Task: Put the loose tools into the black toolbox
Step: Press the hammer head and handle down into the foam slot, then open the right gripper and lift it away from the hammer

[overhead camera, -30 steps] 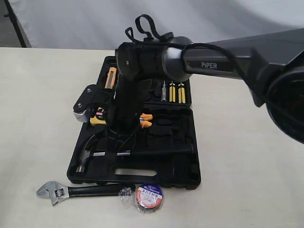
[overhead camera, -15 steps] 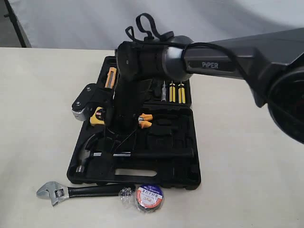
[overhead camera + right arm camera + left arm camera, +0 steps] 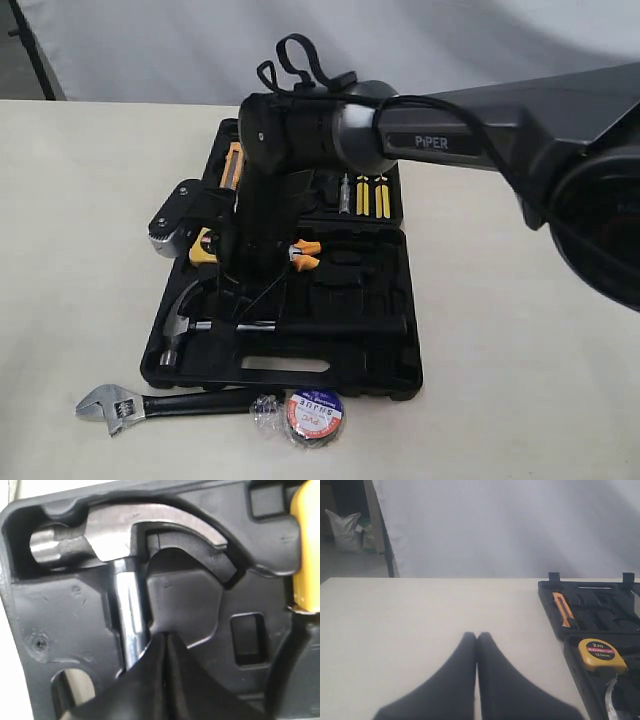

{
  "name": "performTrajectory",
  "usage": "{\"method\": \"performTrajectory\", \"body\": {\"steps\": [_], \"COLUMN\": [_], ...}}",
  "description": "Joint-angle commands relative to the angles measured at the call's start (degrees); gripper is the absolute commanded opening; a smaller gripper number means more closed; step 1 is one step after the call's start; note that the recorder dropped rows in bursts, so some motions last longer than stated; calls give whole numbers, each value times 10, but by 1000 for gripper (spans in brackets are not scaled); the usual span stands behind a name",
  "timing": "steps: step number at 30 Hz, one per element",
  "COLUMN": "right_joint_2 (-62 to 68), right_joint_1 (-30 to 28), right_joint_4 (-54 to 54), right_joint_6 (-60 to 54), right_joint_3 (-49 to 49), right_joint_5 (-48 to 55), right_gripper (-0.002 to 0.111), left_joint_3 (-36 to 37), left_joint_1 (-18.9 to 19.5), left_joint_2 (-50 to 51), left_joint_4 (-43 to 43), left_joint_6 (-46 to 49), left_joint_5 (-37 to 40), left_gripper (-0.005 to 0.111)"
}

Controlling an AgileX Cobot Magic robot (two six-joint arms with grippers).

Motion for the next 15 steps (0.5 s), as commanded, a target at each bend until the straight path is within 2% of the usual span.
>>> {"method": "performTrajectory", "body": {"steps": [1,7,15], "right_joint_2": [-17,-36,17], "right_joint_1": [3,10,16], "right_joint_4": [-26,-17,-13], "right_joint_6": [18,18,33], "right_joint_3": [-17,-34,-24], "right_joint_5": [19,25,46], "right_gripper": [0,0,0], "left_joint_3": [5,5,5], "left_joint_1": [2,2,2], "left_joint_2": [-5,-5,-5], "left_joint_4": [-8,-8,-8], "left_joint_6": [-6,-6,-6], "left_joint_5": [-10,-10,-10], "left_gripper": [1,1,1]}}
